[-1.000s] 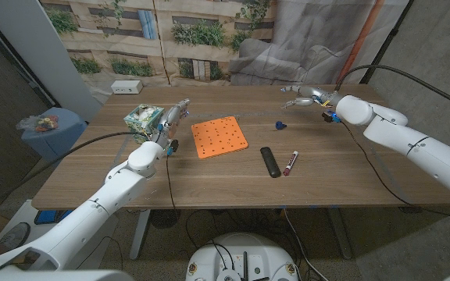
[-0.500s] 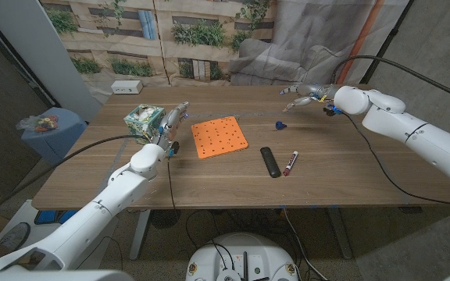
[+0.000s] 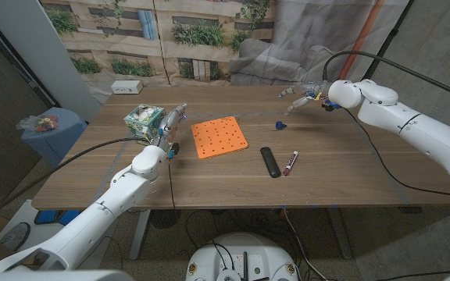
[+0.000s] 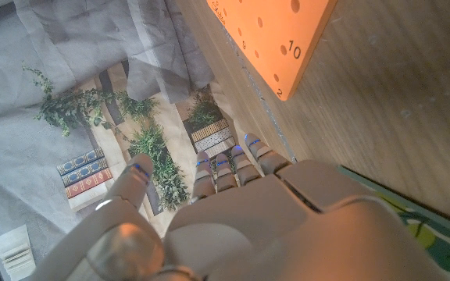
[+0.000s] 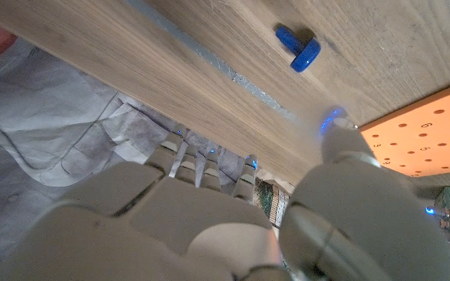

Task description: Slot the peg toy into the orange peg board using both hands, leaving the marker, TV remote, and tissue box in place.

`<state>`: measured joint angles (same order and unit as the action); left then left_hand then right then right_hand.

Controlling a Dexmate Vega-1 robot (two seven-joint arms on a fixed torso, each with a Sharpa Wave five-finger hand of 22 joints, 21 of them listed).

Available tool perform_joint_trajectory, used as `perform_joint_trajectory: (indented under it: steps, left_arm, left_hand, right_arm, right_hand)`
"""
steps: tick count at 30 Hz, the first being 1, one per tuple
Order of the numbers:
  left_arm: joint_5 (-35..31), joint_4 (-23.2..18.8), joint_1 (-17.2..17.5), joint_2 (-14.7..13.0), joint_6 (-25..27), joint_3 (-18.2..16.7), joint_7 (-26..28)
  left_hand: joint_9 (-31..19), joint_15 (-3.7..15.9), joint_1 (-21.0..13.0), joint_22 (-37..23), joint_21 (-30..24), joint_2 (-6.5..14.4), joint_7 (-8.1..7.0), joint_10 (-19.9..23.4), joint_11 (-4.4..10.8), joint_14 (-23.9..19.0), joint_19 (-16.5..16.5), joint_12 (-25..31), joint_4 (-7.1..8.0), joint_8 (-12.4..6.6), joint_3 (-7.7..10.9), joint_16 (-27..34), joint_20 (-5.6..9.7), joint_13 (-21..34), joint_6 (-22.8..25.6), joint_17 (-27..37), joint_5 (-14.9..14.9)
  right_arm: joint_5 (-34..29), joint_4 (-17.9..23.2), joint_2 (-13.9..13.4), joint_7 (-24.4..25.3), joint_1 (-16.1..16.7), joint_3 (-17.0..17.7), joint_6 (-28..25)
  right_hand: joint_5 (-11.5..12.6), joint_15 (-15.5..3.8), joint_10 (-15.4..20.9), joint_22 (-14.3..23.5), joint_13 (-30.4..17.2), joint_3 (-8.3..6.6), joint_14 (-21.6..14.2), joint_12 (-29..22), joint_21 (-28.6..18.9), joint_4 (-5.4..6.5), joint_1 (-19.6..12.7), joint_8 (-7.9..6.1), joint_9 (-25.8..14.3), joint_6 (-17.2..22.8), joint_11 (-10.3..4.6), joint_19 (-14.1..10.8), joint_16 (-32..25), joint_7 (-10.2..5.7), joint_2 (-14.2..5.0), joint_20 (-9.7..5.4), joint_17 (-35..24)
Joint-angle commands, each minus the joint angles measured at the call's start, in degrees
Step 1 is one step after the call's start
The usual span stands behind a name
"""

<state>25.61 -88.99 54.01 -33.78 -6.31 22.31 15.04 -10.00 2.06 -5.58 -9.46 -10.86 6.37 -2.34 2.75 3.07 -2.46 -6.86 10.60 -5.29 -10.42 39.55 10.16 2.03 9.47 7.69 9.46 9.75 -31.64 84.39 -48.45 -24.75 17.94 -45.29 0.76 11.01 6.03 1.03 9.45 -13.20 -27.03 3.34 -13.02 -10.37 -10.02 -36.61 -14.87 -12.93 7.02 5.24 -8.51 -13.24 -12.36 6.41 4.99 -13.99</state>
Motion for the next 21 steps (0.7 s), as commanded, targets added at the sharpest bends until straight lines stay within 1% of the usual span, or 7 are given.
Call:
perform_joint_trajectory:
  steps: [1,4,6,11,13,16,21]
  left_arm:
    - [0.6,-0.1,0.9,0.3,0.8,-0.5,1.6]
    - [0.6,-0.1,1.0,0.4,0.7,-0.5,1.7]
    - [0.5,-0.1,0.9,0.4,0.7,-0.5,1.7]
    - [0.8,0.5,0.6,0.6,0.6,-0.4,1.4]
    - [0.8,0.7,0.4,0.7,0.7,-0.3,1.3]
    - [0.9,1.2,0.1,0.8,0.6,-0.1,1.1]
    - [1.0,1.7,-0.1,1.0,0.6,0.0,0.9]
  left_hand:
    - [-0.1,0.81,-0.6,-0.3,-0.3,3.4,-0.11,0.4,-0.01,-0.2,-0.4,0.2,0.14,-0.46,0.39,0.2,4.36,0.3,0.3,0.2,0.1]
    - [-0.1,0.73,-0.6,-0.3,-0.3,3.3,-0.09,0.4,0.01,-0.3,-0.4,0.2,0.15,-0.44,0.42,0.1,4.35,0.3,0.3,0.2,0.1]
    - [-0.1,0.73,-0.6,-0.3,-0.3,3.3,-0.13,0.4,0.01,-0.3,-0.4,0.2,0.16,-0.43,0.45,0.1,4.32,0.3,0.3,0.2,0.1]
    - [-0.1,0.66,-0.6,-0.3,-0.3,3.3,-0.17,0.4,-0.02,-0.3,-0.4,0.2,0.22,-0.40,0.50,0.1,4.33,0.3,0.3,0.2,0.1]
    - [-0.1,0.59,-0.6,-0.3,-0.3,3.3,-0.13,0.4,-0.01,-0.4,-0.4,0.2,0.23,-0.39,0.51,0.1,4.34,0.3,0.3,0.2,0.1]
    - [-0.1,0.59,-0.6,-0.3,-0.3,3.3,-0.14,0.4,-0.01,-0.4,-0.4,0.1,0.25,-0.37,0.55,0.1,4.31,0.3,0.3,0.2,0.1]
    - [-0.1,0.58,-0.5,-0.3,-0.2,3.3,-0.12,0.4,-0.01,-0.4,-0.4,0.1,0.30,-0.34,0.59,0.1,4.36,0.3,0.3,0.2,0.1]
  right_arm:
    - [-7.2,-1.0,1.7,-3.7,-2.7,-3.0,0.2]
    - [-7.4,-1.2,2.0,-3.7,-2.5,-2.9,0.1]
    - [-8.2,-1.0,2.1,-3.8,-2.5,-3.2,0.0]
    - [-9.6,-0.8,2.3,-4.5,-2.6,-3.8,0.2]
    - [-10.5,-1.0,2.6,-5.2,-2.8,-4.2,0.1]
    - [-11.3,-1.2,2.9,-5.3,-2.8,-4.6,-0.1]
    - [-13.2,-1.1,3.4,-5.2,-2.9,-5.2,-0.4]
  right_hand:
    - [-0.1,0.29,0.4,0.2,-0.1,-0.10,-0.4,-0.4,0.0,0.39,-0.5,-0.47,-0.3,-0.3,0.55,-0.2,-0.3,-0.13,0.45,-0.79,-0.3]
    - [-0.1,0.46,0.8,0.2,-0.2,0.07,-0.7,-0.5,-0.1,0.46,-0.4,-0.83,-0.4,0.2,0.96,-0.3,-0.5,-0.03,0.67,-0.82,-0.4]
    - [-0.1,0.31,1.5,0.2,-0.3,0.30,-1.6,-0.7,-0.4,0.55,-0.2,-1.26,-0.5,0.9,1.06,-0.9,-0.8,0.03,0.94,-1.18,-0.5]
    - [-0.1,0.41,1.7,0.2,-0.4,0.46,-1.9,-0.8,-0.5,0.63,-0.1,-1.54,-0.6,1.2,1.22,-1.2,-1.0,-0.03,1.07,-1.27,-0.6]
    - [-0.1,0.72,2.0,0.2,-0.4,0.56,-2.2,-0.9,-0.6,0.69,0.0,-1.60,-0.7,1.2,1.57,-1.4,-1.1,-0.07,1.11,-1.18,-0.7]
    - [-0.1,0.88,1.9,0.2,-0.5,0.65,-1.9,-0.8,-0.5,0.74,0.1,-1.60,-0.7,1.0,1.78,-1.3,-1.0,-0.08,1.16,-0.90,-0.7]
    - [0.0,1.82,1.5,0.2,-0.6,0.87,-1.5,-0.6,-0.2,0.83,0.4,-1.71,-0.9,0.8,2.36,-0.4,-0.9,-0.09,1.28,0.07,-0.9]
